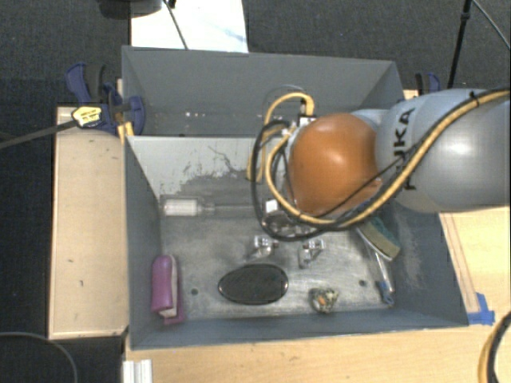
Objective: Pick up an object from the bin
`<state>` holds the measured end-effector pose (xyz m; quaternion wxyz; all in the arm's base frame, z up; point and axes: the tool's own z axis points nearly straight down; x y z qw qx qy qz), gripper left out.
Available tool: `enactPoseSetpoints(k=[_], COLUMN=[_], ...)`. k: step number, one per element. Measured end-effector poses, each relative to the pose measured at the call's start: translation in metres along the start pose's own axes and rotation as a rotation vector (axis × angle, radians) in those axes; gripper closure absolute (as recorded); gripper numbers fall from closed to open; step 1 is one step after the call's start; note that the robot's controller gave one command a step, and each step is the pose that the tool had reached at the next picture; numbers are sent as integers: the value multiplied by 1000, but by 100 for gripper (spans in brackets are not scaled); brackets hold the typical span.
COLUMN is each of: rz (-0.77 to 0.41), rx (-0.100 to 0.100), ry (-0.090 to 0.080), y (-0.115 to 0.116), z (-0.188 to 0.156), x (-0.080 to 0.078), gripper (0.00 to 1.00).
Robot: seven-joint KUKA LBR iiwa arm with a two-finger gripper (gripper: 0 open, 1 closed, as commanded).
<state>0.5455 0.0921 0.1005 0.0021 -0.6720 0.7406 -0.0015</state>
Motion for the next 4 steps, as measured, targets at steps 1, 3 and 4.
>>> enactPoseSetpoints(k=[1, 3, 4], rz=[-382, -373, -369], rx=[-1, 2, 3], ry=[-3, -3, -2], y=[56, 54, 52], z=[28, 26, -90], x=[-7, -8, -9], gripper=[0, 100, 100])
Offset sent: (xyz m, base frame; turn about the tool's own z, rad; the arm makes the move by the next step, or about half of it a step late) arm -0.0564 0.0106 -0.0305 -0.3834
